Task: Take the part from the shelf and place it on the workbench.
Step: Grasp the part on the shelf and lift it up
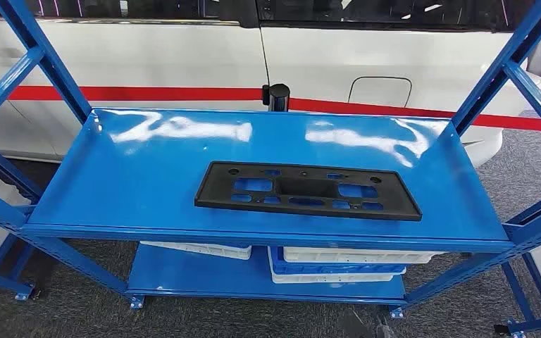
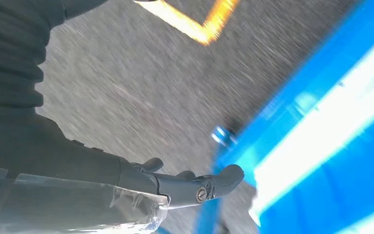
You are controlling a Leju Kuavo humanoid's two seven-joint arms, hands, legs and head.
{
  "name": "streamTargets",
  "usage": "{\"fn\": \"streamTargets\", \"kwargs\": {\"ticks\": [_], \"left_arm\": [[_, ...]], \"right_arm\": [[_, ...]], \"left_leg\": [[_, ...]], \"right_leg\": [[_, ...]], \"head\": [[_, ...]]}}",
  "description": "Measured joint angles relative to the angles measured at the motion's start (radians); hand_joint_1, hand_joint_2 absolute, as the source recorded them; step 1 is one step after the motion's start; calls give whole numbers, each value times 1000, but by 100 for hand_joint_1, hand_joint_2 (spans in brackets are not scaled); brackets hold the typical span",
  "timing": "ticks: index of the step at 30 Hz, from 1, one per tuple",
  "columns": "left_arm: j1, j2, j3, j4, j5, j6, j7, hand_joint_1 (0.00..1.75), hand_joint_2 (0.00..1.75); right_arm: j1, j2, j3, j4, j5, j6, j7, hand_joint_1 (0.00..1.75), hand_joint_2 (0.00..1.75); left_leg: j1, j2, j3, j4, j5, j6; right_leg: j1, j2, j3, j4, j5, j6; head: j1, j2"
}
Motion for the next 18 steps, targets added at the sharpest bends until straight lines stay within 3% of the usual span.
{"fn": "streamTargets", "kwargs": {"ticks": [6, 11, 15, 18], "left_arm": [[-16, -33, 97, 12, -1, 47, 15, 0, 175], [-26, -57, 168, 19, 28, 75, 32, 0, 175], [-32, -60, 196, 20, 38, 81, 46, 0, 175], [-34, -61, 221, 20, 64, 89, 47, 0, 175]], "right_arm": [[-33, -3, -3, 2, 79, -54, -91, 0, 175], [-32, -21, 1, -2, 67, -74, -52, 0, 175], [-1, -78, 4, -14, -21, -115, -31, 0, 175], [62, -166, 5, -59, -105, -66, -70, 0, 175]], "left_leg": [[0, 0, 0, 0, 0, 0], [0, 0, 0, 0, 0, 0], [-1, -1, 0, 0, -1, 1], [-4, -3, 0, 1, -2, 3]], "right_leg": [[0, 0, 0, 0, 0, 0], [0, 0, 0, 0, 0, 0], [-1, -1, -1, 0, 0, 0], [-3, -2, 1, -1, -2, 3]], "head": [[0, 0], [0, 0], [0, 0], [-1, 0]]}}
